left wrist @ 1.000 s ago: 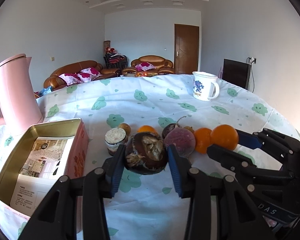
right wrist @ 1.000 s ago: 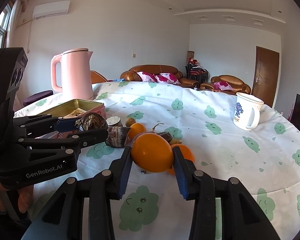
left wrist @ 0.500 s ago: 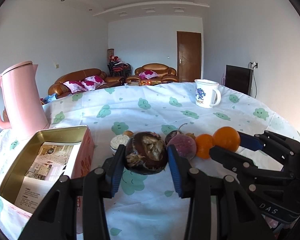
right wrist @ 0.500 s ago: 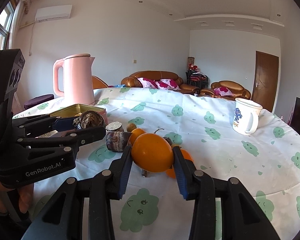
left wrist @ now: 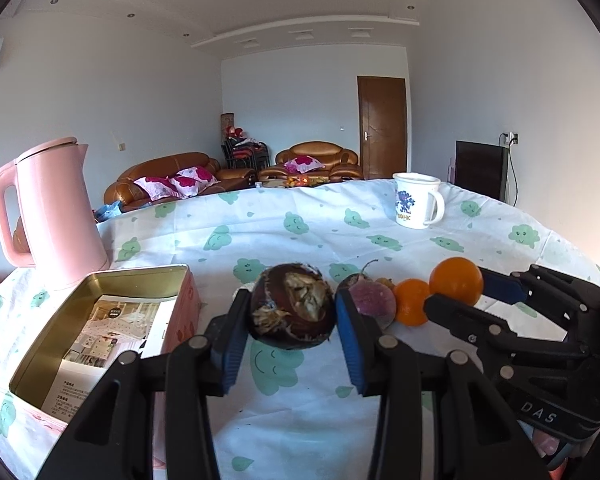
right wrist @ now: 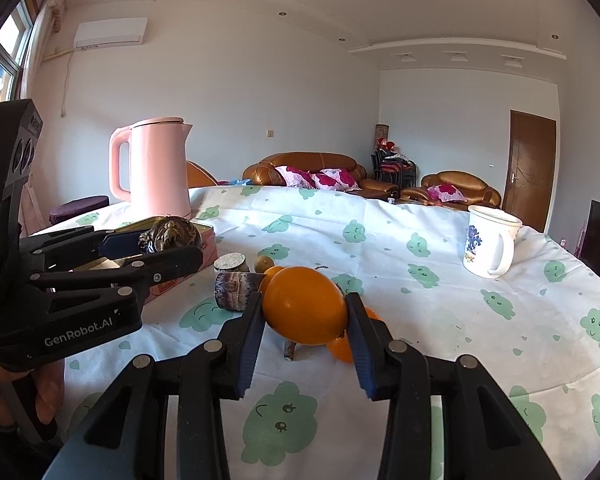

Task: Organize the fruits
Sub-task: 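Lift the mangosteen and orange and carry both toward the open tin box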

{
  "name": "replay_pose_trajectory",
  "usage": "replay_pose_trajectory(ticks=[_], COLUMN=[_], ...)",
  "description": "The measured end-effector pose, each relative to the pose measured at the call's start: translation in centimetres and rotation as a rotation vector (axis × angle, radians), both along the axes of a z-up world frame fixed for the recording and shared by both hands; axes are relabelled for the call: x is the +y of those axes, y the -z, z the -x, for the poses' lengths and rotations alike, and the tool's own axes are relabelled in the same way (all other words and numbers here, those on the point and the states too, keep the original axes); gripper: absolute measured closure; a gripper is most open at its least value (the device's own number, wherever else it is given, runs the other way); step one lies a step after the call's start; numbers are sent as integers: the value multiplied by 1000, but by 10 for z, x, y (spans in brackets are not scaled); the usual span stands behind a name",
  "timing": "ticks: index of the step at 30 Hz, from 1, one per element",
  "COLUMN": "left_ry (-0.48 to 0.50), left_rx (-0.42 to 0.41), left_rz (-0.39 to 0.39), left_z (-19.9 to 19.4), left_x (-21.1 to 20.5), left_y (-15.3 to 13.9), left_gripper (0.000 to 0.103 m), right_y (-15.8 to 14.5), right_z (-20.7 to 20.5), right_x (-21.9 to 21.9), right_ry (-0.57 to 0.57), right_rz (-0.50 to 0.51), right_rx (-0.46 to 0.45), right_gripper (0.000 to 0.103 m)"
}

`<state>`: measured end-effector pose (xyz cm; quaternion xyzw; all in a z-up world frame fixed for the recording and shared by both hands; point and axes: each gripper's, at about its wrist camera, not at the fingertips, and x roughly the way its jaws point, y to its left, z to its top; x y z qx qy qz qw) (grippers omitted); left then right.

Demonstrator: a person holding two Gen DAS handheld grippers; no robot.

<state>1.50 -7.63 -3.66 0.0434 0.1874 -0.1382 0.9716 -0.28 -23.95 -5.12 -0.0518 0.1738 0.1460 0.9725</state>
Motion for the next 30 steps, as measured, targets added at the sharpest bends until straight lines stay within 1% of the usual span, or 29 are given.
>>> replay_pose_trajectory(ticks=[11, 15, 21, 25, 30], left_ry=[-29, -54, -77, -97, -132], left_rx=[-50, -66, -66, -66, -56], left_rz=[-8, -8, -7, -12, -9], left_z=[6, 7, 5, 4, -1], left_x=[5, 11, 16, 20, 32], left_y=[-8, -11, -13, -15, -17], left_gripper=[59, 59, 59, 59, 59], right_y=[-3, -7, -14, -19, -27], right_z=[0, -3, -4, -6, -13], right_x=[-1, -4, -1, 7, 16], right_ry=[8, 18, 9, -8, -41], right_rz=[7, 4, 15, 36, 37], right_rx=[-26, -17, -27, -31, -26], right_gripper=[61, 61, 61, 61, 61])
